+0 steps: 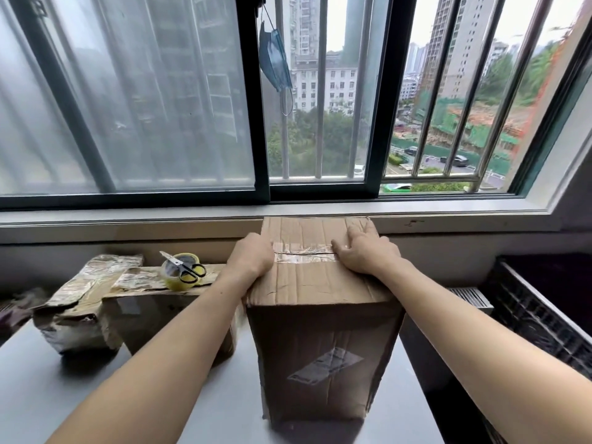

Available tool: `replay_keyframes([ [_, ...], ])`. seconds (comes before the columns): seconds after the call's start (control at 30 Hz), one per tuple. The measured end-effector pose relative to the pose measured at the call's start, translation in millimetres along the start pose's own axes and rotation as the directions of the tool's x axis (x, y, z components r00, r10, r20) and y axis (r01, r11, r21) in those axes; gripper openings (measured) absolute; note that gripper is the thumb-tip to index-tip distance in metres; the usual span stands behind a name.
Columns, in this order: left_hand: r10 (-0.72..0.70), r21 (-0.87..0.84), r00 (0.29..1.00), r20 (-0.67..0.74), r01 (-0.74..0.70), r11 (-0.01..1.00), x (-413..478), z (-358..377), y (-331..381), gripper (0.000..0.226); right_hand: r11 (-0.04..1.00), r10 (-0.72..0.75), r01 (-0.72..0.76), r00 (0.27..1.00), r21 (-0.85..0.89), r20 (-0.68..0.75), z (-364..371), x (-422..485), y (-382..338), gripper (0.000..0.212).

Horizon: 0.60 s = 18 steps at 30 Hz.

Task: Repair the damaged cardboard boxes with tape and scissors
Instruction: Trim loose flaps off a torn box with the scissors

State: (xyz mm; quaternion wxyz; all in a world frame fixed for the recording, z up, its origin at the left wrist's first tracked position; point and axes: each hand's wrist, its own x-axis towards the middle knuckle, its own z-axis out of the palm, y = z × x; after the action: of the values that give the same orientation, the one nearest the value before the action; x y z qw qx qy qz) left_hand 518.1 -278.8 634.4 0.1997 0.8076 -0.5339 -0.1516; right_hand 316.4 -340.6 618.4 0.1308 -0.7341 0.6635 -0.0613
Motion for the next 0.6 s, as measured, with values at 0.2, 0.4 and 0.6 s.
replay_keyframes([
  [0.2,0.016,0.081,0.993,-0.114,-0.007,0.997,-1.5,-13.4,30.1,0.037,0.986,0.097,-0.108,0.991,0.125,0.091,1.4,0.0,16.3,0.079],
  [0.4,0.113,-0.280,0.993,0.047,-0.095,0.955,-6.2,16.3,54.3,0.056,0.972,-0.058,0.051,0.998,0.230,0.026,-12.0,-17.4,3.6,0.087],
  [0.6,0.181,-0.380,0.954,0.237,-0.080,0.921,-4.2,57.6,53.7,0.069,0.907,-0.168,0.158,0.986,0.390,-0.007,-20.7,-29.1,-4.0,0.111],
])
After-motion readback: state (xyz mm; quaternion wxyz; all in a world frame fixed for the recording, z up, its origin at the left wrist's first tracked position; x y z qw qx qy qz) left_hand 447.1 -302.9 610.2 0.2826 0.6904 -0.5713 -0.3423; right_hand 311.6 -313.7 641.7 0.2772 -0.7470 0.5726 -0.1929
